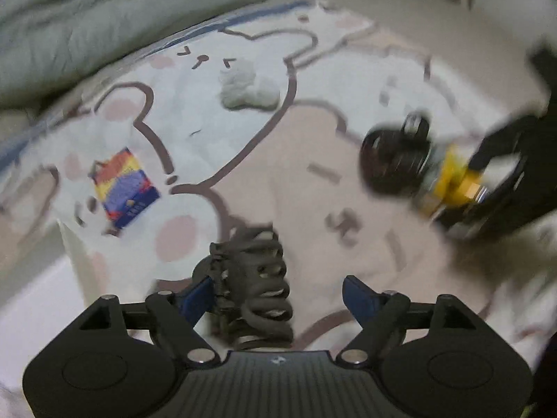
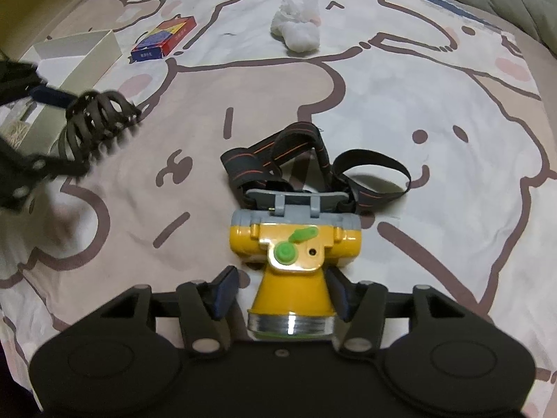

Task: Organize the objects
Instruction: 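Lift the hair claw with the left tool while the right tool lifts the headlamp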

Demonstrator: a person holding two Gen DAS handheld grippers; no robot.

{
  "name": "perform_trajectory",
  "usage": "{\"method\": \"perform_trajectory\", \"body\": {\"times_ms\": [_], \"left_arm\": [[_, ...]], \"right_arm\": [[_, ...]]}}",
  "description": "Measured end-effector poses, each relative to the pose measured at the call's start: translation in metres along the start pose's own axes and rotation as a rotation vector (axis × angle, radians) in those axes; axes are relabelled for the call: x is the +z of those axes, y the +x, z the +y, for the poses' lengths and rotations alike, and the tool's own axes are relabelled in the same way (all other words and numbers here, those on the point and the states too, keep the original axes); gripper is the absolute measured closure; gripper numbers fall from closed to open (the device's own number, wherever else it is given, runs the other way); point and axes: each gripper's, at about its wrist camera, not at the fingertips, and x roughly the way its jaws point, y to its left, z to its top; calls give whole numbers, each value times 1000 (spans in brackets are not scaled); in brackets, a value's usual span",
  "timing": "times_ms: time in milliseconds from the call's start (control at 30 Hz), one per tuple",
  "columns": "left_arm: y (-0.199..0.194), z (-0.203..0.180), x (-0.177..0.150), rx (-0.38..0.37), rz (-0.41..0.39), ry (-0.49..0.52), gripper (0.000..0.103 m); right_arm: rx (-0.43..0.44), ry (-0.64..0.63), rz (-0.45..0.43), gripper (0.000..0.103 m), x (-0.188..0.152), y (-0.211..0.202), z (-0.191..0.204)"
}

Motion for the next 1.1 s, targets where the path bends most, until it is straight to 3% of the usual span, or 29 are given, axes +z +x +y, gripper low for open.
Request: {"method": "perform_trajectory", "body": {"times_ms": [133,233,367,667,733,800,1100], "left_arm": [[-7,10,7,37,-49,-152,21],[-1,21,9,51,-34,-268,23],[9,28,8,52,8,-350,37],[26,8,9,116,52,-278,49],[26,3,11,127,47,-236,52],[25,0,12,133,40,-216,56],[12,10,13,115,-17,-256,57]], "right_arm": [[20,63,-6,45,2,0,-7],[35,93,-8,45,2,0,-10],[32,93,-7,45,2,1,-9],[-8,24,-16,46,5,1,-2],[-38,-15,-8,54,5,2,2],[-67,-63,-9,54,3,5,5],[-47,-27,-72,59,2,4,-1]]}}
